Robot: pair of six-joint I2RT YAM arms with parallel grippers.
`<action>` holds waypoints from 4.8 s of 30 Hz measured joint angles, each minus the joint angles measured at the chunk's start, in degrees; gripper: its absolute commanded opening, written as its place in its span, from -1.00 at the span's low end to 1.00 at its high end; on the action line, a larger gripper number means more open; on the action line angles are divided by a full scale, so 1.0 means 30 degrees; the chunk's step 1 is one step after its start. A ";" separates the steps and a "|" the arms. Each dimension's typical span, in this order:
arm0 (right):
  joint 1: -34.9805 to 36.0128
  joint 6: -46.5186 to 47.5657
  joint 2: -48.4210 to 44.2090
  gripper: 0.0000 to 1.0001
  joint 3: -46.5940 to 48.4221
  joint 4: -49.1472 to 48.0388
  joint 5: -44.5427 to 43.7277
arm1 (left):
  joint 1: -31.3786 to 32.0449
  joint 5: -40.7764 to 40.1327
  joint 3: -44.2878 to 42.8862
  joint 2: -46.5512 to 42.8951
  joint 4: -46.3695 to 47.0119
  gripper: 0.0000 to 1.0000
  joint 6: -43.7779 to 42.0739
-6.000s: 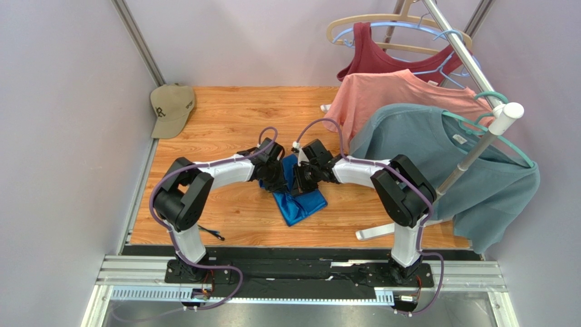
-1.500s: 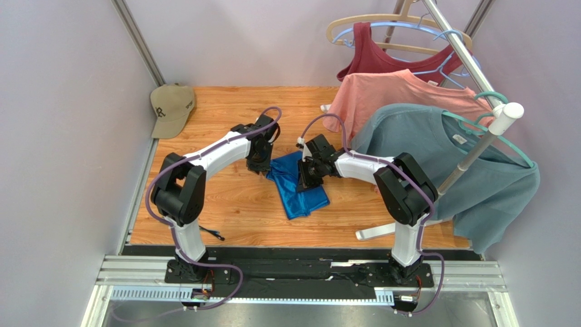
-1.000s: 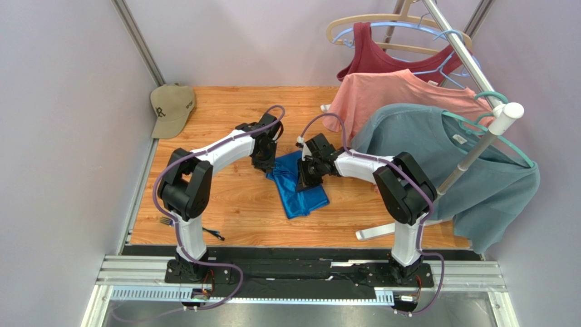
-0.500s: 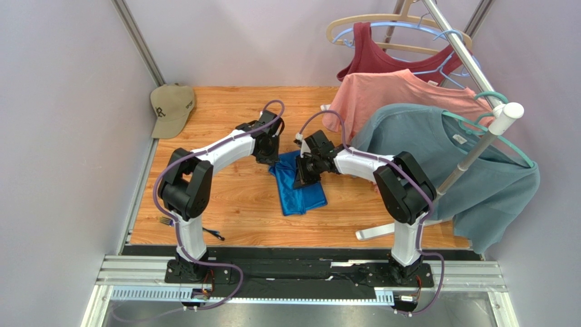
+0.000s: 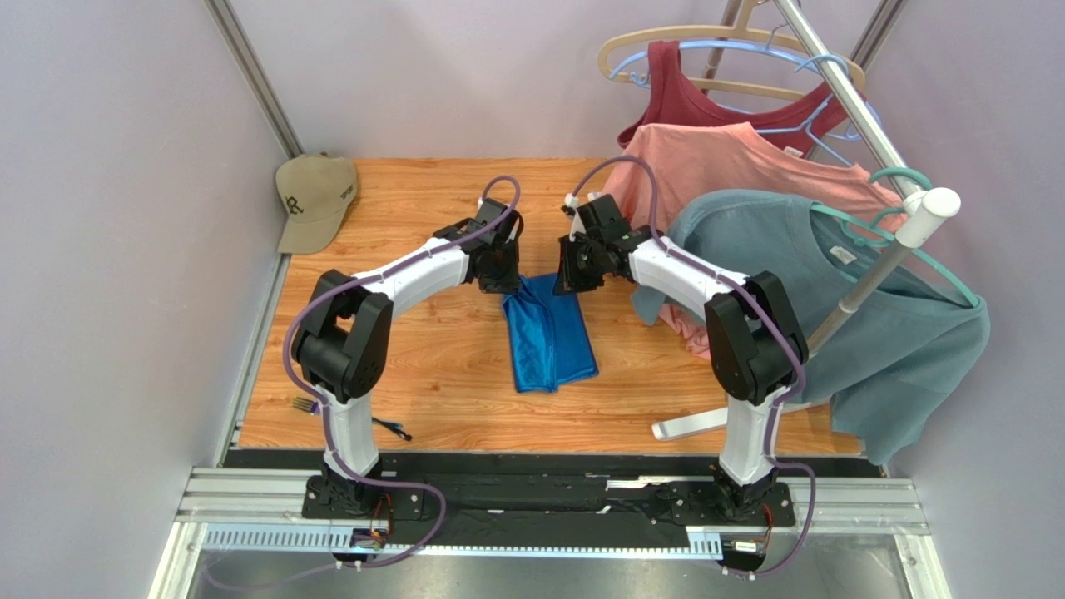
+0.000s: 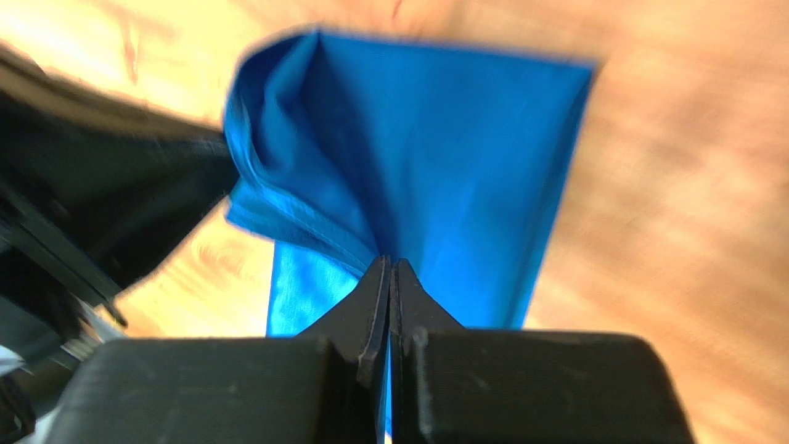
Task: Fold the napkin into a case and place the utensils inside
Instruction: Fold the lower triangle-folded napkin at the center of the board, then smooth out the 2/3-rectangle-folded napkin at the center of the board.
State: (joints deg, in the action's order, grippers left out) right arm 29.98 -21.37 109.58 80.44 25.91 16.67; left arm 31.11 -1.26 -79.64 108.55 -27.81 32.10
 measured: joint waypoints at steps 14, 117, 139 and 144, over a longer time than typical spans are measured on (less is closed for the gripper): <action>-0.0357 0.0357 0.3592 -1.00 0.1865 -0.0080 -0.0364 | 0.0036 0.1341 -0.1086 0.2120 0.1603 -1.00 0.2310; -0.2892 -0.0874 0.1195 -1.00 -0.2506 -0.1865 0.1639 | 0.2980 0.2535 -0.4277 0.3344 0.2222 -0.93 -0.2455; -0.2900 -0.1020 0.1224 -1.00 -0.2506 -0.1865 0.1639 | 0.2980 0.1836 -0.7526 0.6790 0.0685 -1.00 -0.2820; -0.2892 -0.1078 0.1224 -1.00 -0.2506 -0.1865 0.1639 | 0.2980 0.0736 -0.8757 0.7599 -0.0058 -1.00 -0.3541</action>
State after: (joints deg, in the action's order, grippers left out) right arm 21.30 -24.60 113.25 72.93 20.32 21.58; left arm 40.05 0.95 -105.91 131.35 -27.99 21.47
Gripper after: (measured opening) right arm 0.006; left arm 0.008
